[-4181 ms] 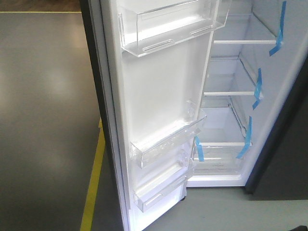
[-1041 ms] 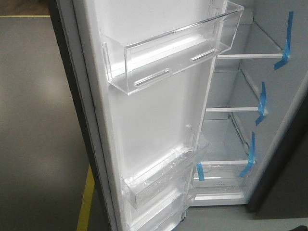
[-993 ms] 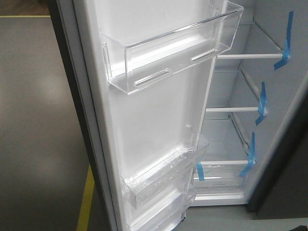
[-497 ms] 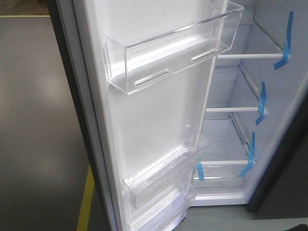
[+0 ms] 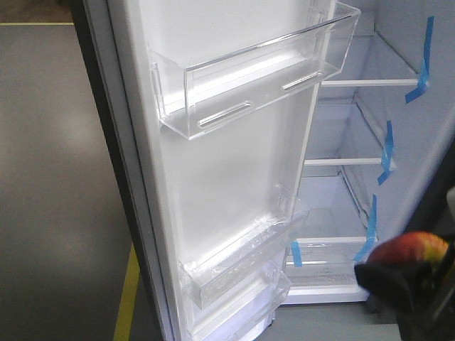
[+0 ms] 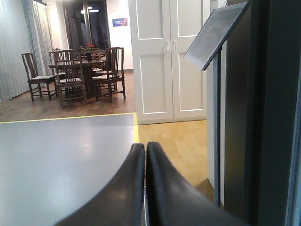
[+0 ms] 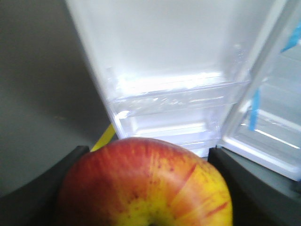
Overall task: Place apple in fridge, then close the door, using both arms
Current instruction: 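Raise the right gripper with the apple above the top door bin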
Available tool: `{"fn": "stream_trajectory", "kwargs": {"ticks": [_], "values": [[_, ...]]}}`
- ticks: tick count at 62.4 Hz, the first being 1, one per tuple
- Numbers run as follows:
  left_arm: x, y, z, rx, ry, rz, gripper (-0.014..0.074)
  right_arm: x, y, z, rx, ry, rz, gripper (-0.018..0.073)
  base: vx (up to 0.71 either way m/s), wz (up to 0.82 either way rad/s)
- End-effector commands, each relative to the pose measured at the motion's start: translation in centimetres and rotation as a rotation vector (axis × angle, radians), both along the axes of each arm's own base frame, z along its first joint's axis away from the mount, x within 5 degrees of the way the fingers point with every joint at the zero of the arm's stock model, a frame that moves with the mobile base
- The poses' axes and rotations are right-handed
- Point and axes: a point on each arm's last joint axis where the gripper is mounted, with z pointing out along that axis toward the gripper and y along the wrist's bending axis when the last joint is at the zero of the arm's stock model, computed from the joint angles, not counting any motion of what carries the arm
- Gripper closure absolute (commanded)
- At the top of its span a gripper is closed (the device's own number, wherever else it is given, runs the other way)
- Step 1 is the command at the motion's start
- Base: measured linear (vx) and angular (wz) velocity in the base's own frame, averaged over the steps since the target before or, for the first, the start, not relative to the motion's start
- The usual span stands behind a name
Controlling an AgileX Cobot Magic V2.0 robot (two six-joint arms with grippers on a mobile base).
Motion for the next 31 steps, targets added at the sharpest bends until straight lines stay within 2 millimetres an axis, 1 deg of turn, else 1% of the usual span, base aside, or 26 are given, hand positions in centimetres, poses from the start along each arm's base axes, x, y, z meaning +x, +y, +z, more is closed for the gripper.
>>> {"fn": "stream_trajectory", "kwargs": {"ticks": [1, 6, 13, 18, 21, 24, 27, 31], "values": [[-0.1, 0.0, 0.1, -0.013, -0.07, 0.003, 0.0603, 2.2, 0.0, 3.7, -0.017, -0.155, -0.083, 0.0198, 0.0, 0.0], [-0.1, 0.0, 0.1, -0.013, -0.07, 0.003, 0.0603, 3.5, 0.4, 5.6, -0.049, -0.199, -0.102, 0.0198, 0.0, 0.0], [-0.1, 0.0, 0.1, -0.013, -0.07, 0.003, 0.0603, 5.1, 1.2, 8.2, -0.049, -0.255, -0.112, 0.0198, 0.0, 0.0], [-0.1, 0.0, 0.1, -0.013, -0.07, 0.003, 0.0603, 6.4, 1.7, 10.8, -0.042, -0.313, -0.129, 0.0198, 0.0, 0.0], [-0.1, 0.0, 0.1, -0.013, -0.07, 0.003, 0.0603, 7.1, 1.6, 11.9, -0.039, -0.327, -0.153, 0.0198, 0.0, 0.0], [-0.1, 0.0, 0.1, -0.013, -0.07, 0.003, 0.0603, 8.3, 1.4, 12.8, -0.047, -0.322, -0.19, 0.0198, 0.0, 0.0], [-0.1, 0.0, 0.1, -0.013, -0.07, 0.003, 0.0603, 9.4, 0.9, 13.7, -0.051, -0.313, -0.231, 0.0198, 0.0, 0.0], [-0.1, 0.0, 0.1, -0.013, -0.07, 0.003, 0.0603, 10.3, 0.6, 14.9, -0.044, -0.316, -0.216, 0.0198, 0.0, 0.0]]}}
